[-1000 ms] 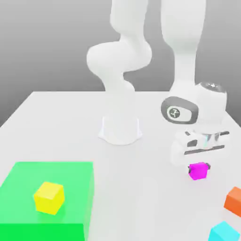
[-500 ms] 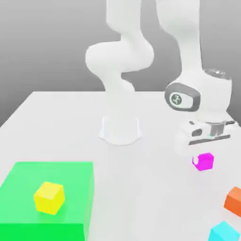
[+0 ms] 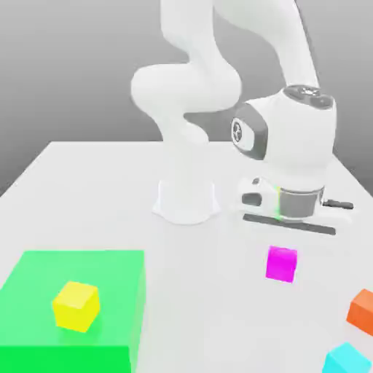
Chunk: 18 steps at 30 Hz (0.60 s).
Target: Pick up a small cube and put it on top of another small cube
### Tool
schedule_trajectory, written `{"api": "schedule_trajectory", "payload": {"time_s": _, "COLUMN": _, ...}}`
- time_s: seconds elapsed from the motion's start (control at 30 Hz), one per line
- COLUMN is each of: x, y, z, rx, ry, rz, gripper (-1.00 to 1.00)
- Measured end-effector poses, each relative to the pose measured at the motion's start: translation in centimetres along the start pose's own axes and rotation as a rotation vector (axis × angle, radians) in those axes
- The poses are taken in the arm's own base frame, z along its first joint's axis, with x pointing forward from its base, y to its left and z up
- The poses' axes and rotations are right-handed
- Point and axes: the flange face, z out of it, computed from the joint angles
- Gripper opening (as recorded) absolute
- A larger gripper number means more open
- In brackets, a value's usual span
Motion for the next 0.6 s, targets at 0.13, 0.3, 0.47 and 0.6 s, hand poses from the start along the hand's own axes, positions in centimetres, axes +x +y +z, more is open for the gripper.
{"api": "schedule_trajectory", "payload": {"time_s": 0.13, "x": 10.6, "y": -2.1, "z": -3.3, "rx": -0.002, "ry": -0.003, "rz": 0.354, "gripper": -1.00}}
{"api": "schedule_trajectory", "payload": {"time_s": 0.3, "x": 26.1, "y": 0.5, "z": -7.4, "rx": -0.002, "ry": -0.011, "rz": 0.823, "gripper": -1.00}}
{"api": "schedule_trajectory", "payload": {"time_s": 0.47, "x": 27.2, "y": 0.6, "z": -3.0, "rx": -0.002, "ry": -0.011, "rz": 0.870, "gripper": 1.00}}
{"api": "schedule_trajectory", "payload": {"time_s": 0.6, "x": 27.2, "y": 0.6, "z": -3.0, "rx": -0.002, "ry": -0.011, "rz": 0.870, "gripper": 1.00}}
